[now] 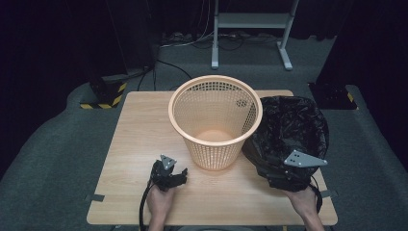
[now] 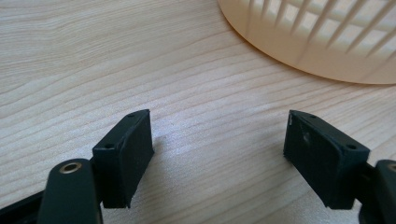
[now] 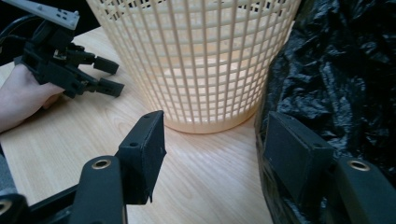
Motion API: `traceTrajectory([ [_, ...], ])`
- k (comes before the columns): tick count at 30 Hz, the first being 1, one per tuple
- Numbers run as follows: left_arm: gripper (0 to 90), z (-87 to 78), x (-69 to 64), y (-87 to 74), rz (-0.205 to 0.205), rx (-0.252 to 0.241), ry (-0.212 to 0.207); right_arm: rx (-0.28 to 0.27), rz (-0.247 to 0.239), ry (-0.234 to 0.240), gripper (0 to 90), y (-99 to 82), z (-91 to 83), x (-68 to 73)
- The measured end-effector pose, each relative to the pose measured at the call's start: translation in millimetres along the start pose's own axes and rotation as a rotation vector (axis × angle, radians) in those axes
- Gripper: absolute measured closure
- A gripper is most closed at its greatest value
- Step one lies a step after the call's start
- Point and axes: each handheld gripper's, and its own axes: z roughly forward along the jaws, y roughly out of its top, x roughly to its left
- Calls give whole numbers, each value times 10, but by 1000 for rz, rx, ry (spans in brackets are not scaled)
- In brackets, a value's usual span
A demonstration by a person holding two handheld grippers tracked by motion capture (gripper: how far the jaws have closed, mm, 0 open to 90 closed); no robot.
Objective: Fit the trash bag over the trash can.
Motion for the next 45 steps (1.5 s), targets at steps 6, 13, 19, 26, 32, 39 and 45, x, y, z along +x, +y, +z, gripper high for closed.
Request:
traceTrajectory([
  [6, 238, 0, 0, 0, 1, 0, 1, 0, 2, -11, 380, 9, -16, -28],
  [13, 238, 2, -5, -1, -7, -5, 2, -15, 40, -59, 364, 28, -61, -135],
  [19, 238, 3, -6, -2, -6, -6, 1, -3, 41, -68, 355, 36, -79, -189],
  [26, 238, 3, -6, -2, -6, -7, 1, -6, 56, -72, 353, 49, -116, -282],
  [32, 238, 3, -7, -2, -6, -7, 1, -9, 65, -89, 352, 64, -121, -356],
  [39, 238, 3, -6, -2, -5, -7, 1, -8, 86, -114, 352, 87, -124, -463],
  [45, 238, 3, -6, -2, -5, -7, 1, -10, 89, -131, 352, 129, -119, -530],
])
